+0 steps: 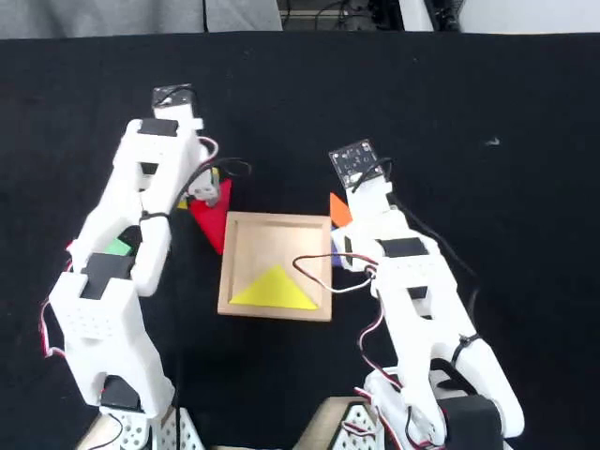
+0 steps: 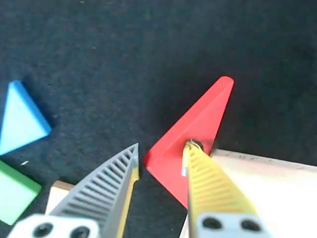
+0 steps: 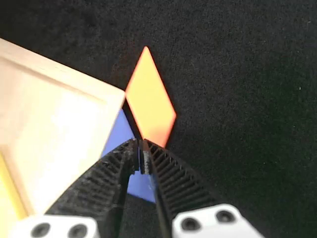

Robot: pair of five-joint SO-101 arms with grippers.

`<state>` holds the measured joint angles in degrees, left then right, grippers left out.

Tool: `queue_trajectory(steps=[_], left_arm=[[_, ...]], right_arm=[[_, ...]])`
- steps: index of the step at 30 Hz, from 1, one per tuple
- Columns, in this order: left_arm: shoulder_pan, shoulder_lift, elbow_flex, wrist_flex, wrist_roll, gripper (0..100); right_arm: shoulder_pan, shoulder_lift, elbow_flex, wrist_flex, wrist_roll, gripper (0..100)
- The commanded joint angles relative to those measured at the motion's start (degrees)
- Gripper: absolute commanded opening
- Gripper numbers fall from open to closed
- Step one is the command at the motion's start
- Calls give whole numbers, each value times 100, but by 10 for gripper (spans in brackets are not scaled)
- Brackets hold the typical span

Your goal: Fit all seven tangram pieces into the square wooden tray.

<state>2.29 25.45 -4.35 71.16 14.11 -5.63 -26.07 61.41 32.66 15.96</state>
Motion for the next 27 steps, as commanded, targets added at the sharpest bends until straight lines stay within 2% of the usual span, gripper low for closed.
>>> queue_trajectory(steps=[1, 11, 19, 27], left_arm=[[523, -255, -251, 44, -53, 145], [1015, -448, -681, 677, -35, 145], [1473, -826, -620, 668, -70, 145], [1464, -826, 40, 0, -79, 145]], right_arm=[[-97, -215, -22, -53, 62, 14], [-88, -215, -22, -62, 62, 14], [-88, -207, -22, -70, 62, 14], [-79, -207, -22, -79, 62, 13]])
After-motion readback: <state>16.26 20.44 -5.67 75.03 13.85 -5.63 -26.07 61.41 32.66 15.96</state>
